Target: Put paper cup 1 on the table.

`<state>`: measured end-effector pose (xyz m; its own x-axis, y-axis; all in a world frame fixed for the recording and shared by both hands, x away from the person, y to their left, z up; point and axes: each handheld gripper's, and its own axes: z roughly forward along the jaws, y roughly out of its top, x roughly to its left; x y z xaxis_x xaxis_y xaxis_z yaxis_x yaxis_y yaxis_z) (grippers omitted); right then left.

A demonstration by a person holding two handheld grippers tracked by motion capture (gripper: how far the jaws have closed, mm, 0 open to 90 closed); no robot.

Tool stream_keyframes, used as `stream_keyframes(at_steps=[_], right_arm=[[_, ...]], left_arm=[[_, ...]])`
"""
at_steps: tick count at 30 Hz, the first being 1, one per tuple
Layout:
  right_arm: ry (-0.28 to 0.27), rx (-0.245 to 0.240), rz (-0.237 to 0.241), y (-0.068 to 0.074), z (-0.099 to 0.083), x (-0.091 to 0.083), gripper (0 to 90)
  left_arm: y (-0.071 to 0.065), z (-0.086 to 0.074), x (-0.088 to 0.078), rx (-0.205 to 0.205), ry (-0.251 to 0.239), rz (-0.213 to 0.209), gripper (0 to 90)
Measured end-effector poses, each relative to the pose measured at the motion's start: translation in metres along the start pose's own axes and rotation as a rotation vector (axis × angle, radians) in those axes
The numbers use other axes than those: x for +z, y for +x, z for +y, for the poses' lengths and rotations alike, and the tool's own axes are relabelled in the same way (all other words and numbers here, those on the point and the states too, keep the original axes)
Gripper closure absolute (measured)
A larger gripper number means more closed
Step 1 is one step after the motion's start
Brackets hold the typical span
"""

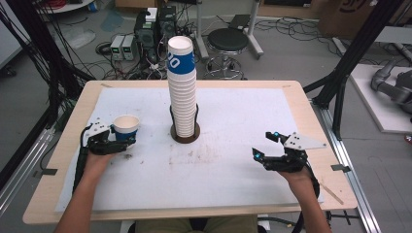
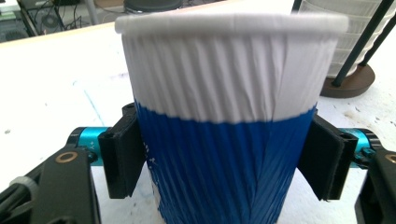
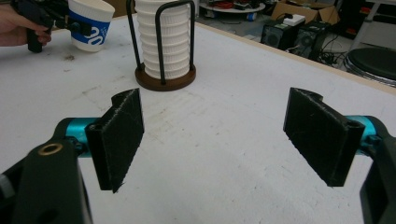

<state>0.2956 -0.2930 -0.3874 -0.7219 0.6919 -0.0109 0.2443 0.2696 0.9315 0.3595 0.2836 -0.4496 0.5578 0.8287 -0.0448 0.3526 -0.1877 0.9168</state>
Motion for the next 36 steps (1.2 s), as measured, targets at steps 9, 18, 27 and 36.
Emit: stream_keyframes(at_steps=[9, 18, 27, 36], right_arm=[[-0.004, -0.004, 0.005, 0.001, 0.001, -0.001, 20.8], [-0.005, -0.001, 0.004, 0.001, 0.001, -0.002, 20.8], [-0.004, -0.005, 0.005, 0.0, 0.001, -0.001, 20.8], [-0.002, 0.001, 0.005, -0.001, 0.0, -0.002, 20.8]], left_arm=[[-0.004, -0.005, -0.014, 0.001, 0.044, 0.024, 25.8], [-0.01, -0.006, -0.018, 0.01, 0.08, 0.038, 23.9], [-0.007, -0.013, -0.025, -0.063, 0.086, 0.024, 18.2], [-0.006, -0.014, -0.056, -0.084, 0.011, -0.005, 18.0]])
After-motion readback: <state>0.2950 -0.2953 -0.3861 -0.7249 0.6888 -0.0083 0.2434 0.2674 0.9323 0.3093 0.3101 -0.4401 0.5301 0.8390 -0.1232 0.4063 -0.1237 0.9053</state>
